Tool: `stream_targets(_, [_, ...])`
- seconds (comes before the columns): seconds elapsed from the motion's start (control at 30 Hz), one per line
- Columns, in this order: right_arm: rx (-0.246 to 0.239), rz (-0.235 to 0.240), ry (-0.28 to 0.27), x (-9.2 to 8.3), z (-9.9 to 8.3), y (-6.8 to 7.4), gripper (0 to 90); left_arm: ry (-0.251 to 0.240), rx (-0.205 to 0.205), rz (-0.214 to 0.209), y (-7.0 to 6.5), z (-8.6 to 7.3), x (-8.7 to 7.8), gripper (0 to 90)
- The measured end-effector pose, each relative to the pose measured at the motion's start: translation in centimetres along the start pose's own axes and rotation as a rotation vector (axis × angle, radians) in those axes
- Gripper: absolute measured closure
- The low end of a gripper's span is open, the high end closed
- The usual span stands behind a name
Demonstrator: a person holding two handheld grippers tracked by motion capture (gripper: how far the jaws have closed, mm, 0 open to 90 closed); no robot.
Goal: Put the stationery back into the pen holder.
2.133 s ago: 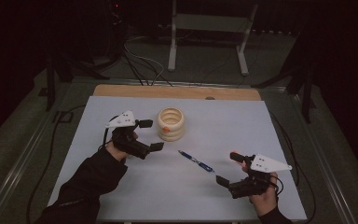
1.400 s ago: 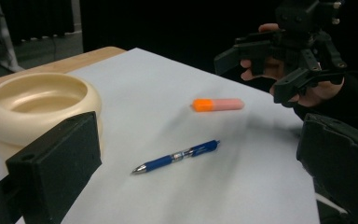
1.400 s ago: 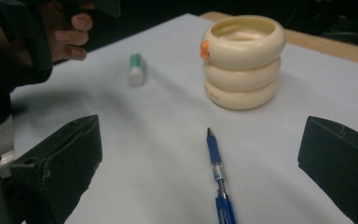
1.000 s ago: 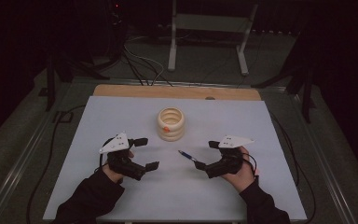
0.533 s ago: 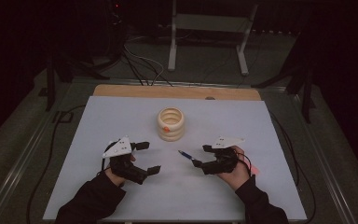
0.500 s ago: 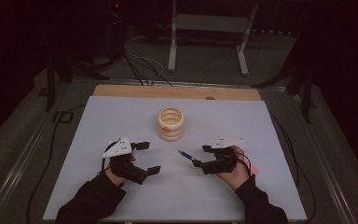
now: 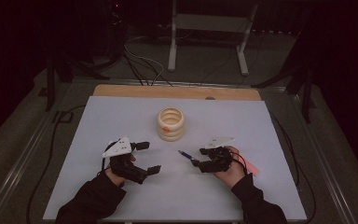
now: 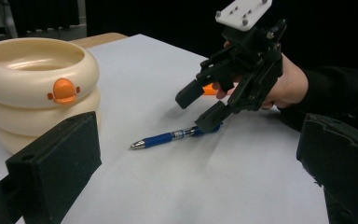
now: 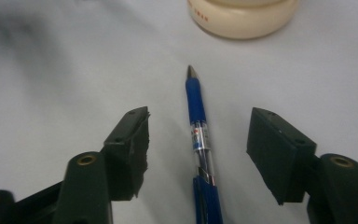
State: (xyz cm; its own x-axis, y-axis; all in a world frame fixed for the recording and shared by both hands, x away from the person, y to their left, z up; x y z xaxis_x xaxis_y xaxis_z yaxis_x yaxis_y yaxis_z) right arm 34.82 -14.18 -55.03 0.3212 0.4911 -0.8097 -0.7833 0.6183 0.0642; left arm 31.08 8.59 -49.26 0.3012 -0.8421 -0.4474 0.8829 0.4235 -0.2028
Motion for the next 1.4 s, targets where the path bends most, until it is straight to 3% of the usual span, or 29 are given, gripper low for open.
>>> stream_targets(0.13, [-0.035, -0.009, 0.032, 0.4, -0.2, 0.2, 49.5, -0.003, -0.001, -0.004, -0.1, 0.1, 0.0, 0.2])
stream_targets(0.67, [-0.059, -0.057, 0.145, 2.2, -0.6, -0.2, 68.4, -0.013, -0.005, -0.003, 0.1, 0.2, -0.2, 0.2])
stream_targets(0.97, [-0.073, -0.092, 0.200, 2.4, -0.4, 0.4, 78.5, -0.003, -0.008, -0.003, 0.0, 0.2, 0.1, 0.2])
stream_targets(1.17, [-0.044, -0.100, 0.207, 2.3, -0.3, 0.5, 79.8, 0.005, -0.003, -0.008, -0.1, 0.2, 0.2, 0.2])
stream_targets(1.4, [-0.017, -0.059, 0.153, 1.3, -0.3, 0.7, 79.9, 0.004, -0.011, -0.007, 0.0, 0.2, 0.2, 0.2])
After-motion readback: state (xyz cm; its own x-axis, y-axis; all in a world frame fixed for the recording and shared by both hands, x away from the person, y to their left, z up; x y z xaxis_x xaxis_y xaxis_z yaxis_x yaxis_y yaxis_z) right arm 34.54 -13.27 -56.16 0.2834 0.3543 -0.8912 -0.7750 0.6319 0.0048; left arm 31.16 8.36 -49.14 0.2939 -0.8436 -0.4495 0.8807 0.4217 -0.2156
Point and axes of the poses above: each handheld gripper's, and its own axes: x roughly forward along the jaws, z roughly out of its top, y roughly to its left, the point moved 7 cm from there along x, roughly forward along the jaws, and after that the axes turned 10 degrees about y, right-handed, at the moved point
